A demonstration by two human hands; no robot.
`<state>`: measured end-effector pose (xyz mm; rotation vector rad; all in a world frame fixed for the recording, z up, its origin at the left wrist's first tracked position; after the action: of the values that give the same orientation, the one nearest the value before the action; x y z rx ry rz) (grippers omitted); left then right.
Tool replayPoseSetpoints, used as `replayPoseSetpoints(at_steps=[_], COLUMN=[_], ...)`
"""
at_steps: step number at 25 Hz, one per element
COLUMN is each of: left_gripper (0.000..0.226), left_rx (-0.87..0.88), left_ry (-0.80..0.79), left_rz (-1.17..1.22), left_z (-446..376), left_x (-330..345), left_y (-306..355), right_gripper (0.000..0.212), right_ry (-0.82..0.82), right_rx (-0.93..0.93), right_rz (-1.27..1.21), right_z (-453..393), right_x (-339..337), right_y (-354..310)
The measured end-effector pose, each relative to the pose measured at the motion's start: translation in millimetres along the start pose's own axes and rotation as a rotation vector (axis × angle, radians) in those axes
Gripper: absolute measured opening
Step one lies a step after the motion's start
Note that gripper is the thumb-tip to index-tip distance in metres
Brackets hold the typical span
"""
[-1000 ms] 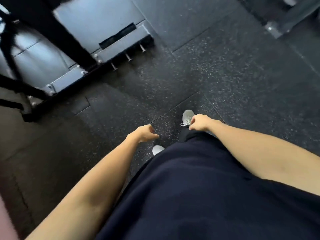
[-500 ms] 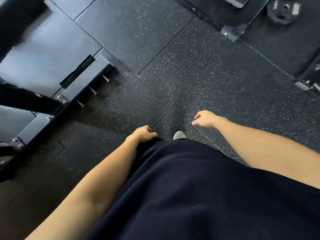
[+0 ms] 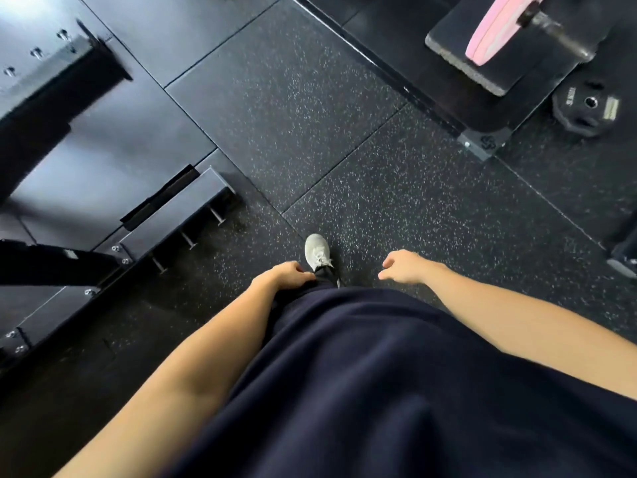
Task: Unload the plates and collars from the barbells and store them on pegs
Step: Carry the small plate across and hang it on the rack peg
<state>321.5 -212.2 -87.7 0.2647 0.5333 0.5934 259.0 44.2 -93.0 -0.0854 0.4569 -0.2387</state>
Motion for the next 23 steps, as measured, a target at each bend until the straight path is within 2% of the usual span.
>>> replayPoseSetpoints(at_steps=[4, 8, 14, 17, 23], left_gripper=[0.045, 0.049, 0.046, 0.044, 0.039], left_rx=[0.031, 0.041, -0.034, -0.089, -0.185], left_ry=[0.114, 0.139, 0.073, 0.087, 0.269], left_rz=[0.014, 0.01, 0.116, 0.144, 0.3], left_z=[-53, -106, -189, -227, -273], left_x=[-147, -252, -351, -426, -581], left_y=[23, 43, 58, 70, 72], right_gripper=[0.04, 0.04, 0.037, 0.036, 0.041], right_ry=[0.09, 0.183, 0.062, 0.052, 0.034], right_rx=[-0.022, -0.061, -0.046, -0.068, -0.194], right_rz=[-0.095, -0.176, -0.024, 0.04, 0.163], right_z=[-44, -82, -170, -222, -287], right_x=[-130, -224, -315, -397, -558], right_y=[-78, -144, -229, -282, -426])
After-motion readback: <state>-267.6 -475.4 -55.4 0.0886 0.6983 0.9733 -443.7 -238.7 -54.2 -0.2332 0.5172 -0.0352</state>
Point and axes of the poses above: each hand's wrist, its own z-axis away from the middle knuckle, its own x-axis out of the palm, y = z × x, the point moved 6 cm from there along -z, towards the middle knuckle, and after that the axes turned 8 degrees about x, right-handed, at the moved point
